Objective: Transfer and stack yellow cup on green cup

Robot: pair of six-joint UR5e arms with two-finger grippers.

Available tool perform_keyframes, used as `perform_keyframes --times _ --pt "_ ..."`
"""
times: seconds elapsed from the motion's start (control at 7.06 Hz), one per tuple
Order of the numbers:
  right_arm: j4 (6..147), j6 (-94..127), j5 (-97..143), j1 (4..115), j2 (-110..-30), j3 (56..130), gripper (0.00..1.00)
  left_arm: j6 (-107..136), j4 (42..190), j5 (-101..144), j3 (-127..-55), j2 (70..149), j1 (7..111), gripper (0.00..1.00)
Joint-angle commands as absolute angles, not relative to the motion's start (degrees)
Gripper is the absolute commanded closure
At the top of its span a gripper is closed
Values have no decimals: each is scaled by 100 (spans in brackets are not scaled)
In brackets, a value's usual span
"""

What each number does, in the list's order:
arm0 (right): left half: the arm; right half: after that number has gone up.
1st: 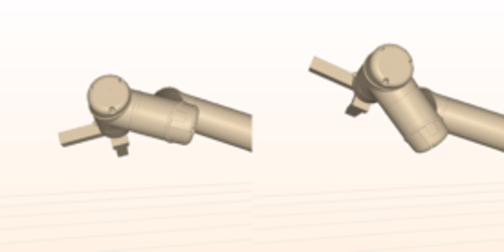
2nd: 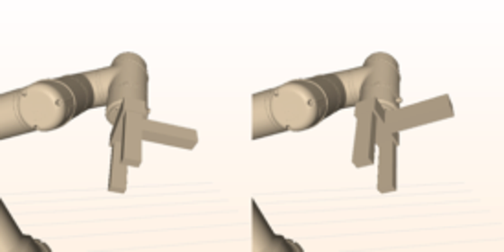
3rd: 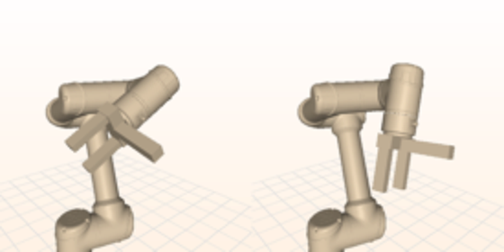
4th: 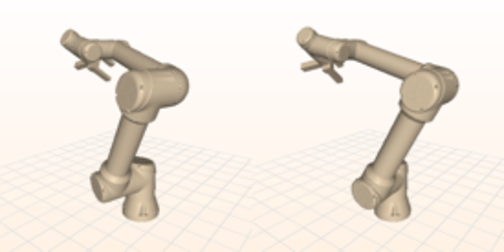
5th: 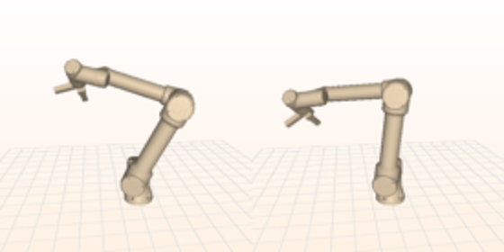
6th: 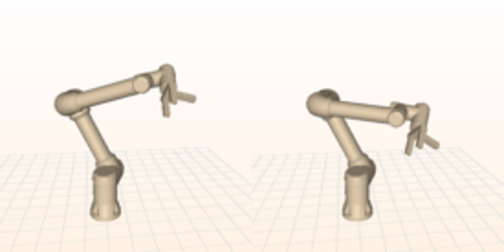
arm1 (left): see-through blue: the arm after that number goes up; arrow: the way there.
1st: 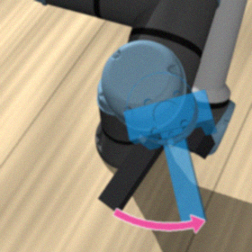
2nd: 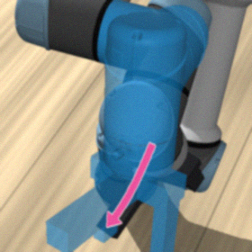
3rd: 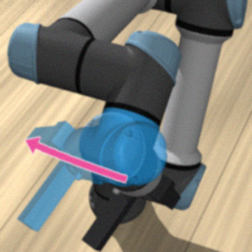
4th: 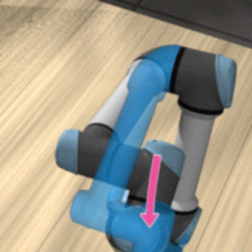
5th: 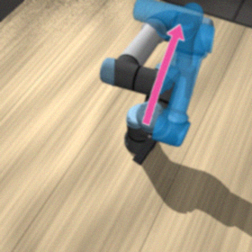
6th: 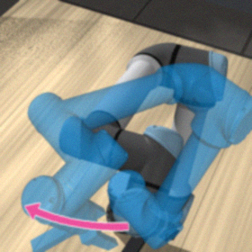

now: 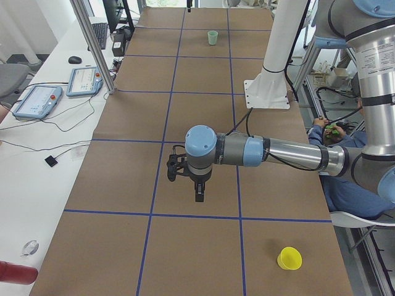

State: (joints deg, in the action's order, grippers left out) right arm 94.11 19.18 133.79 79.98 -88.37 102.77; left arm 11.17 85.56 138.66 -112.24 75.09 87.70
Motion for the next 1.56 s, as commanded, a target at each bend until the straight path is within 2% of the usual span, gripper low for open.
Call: perform_keyframes --times 0.0,0.57,0.99,1.27,1.42 --pt "9404 1907 13675 7998 -9330 10859 0 2445 8604 13520 -11189 7462 8649 0" --pt "9404 1898 13719 7963 -9457 11065 0 5711 9665 13262 -11188 7436 8078 0" --pt "9404 1898 13720 7963 -9457 11144 0 8717 10669 11776 -11232 7427 6158 0" --pt "9404 1907 13667 7945 -9448 11127 0 10194 10574 10694 -11329 6954 5400 3" --pt "9404 1899 13667 7937 -9448 11136 0 11448 9729 9757 -11346 6970 4561 4"
